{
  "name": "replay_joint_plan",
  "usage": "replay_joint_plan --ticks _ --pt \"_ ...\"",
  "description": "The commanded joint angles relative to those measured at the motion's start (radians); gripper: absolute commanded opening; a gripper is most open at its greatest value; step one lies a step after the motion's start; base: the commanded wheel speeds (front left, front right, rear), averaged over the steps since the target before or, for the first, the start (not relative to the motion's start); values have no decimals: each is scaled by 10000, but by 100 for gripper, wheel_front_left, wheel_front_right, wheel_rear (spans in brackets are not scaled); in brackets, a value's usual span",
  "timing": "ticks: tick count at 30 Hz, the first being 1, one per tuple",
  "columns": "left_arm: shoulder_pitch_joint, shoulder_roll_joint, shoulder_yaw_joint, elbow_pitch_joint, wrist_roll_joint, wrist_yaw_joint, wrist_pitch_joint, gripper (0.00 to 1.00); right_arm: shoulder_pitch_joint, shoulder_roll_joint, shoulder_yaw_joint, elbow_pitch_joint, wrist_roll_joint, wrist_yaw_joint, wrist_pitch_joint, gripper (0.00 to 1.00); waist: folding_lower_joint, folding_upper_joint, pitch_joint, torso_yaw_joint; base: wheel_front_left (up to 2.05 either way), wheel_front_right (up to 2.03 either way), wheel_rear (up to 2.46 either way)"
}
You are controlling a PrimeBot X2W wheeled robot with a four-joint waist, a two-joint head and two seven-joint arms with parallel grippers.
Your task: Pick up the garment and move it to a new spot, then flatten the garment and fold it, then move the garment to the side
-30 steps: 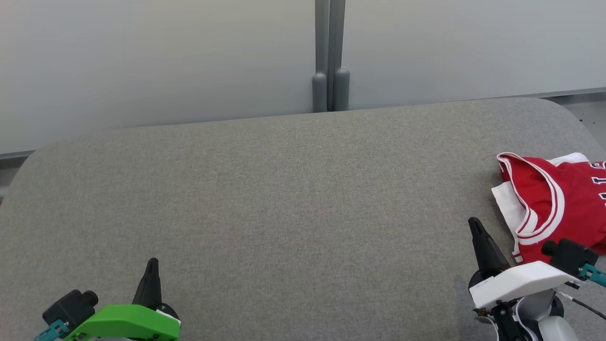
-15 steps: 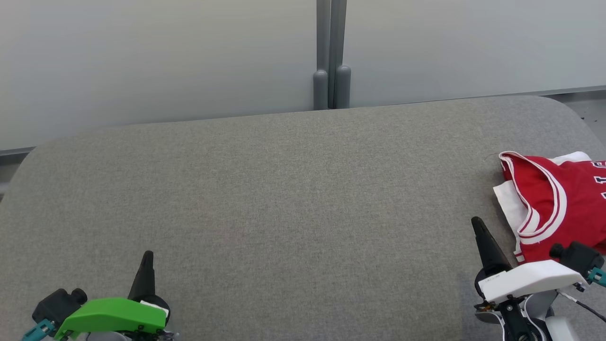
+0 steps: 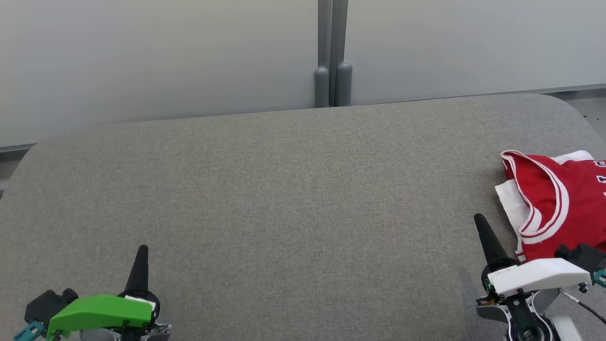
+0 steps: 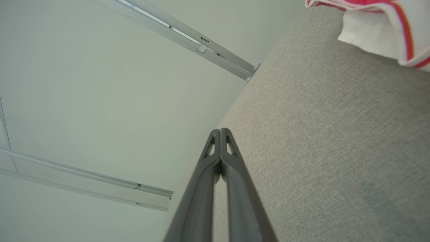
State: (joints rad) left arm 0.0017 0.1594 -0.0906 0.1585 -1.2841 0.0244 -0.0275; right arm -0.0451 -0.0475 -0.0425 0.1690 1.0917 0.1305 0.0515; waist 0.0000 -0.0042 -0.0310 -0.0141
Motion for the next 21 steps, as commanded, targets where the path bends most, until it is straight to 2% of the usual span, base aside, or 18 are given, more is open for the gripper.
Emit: replay_joint_plan --ticks 1,21 --pt "-263 -39 186 -62 -257 -127 61 0 -214 -63 -43 -29 309 3 43 0 0 22 9 4 0 0 0" --pt "-421 -411 962 97 -1503 -716 567 0 -338 -68 -192 205 2266 4 255 0 0 28 119 50 0 0 0"
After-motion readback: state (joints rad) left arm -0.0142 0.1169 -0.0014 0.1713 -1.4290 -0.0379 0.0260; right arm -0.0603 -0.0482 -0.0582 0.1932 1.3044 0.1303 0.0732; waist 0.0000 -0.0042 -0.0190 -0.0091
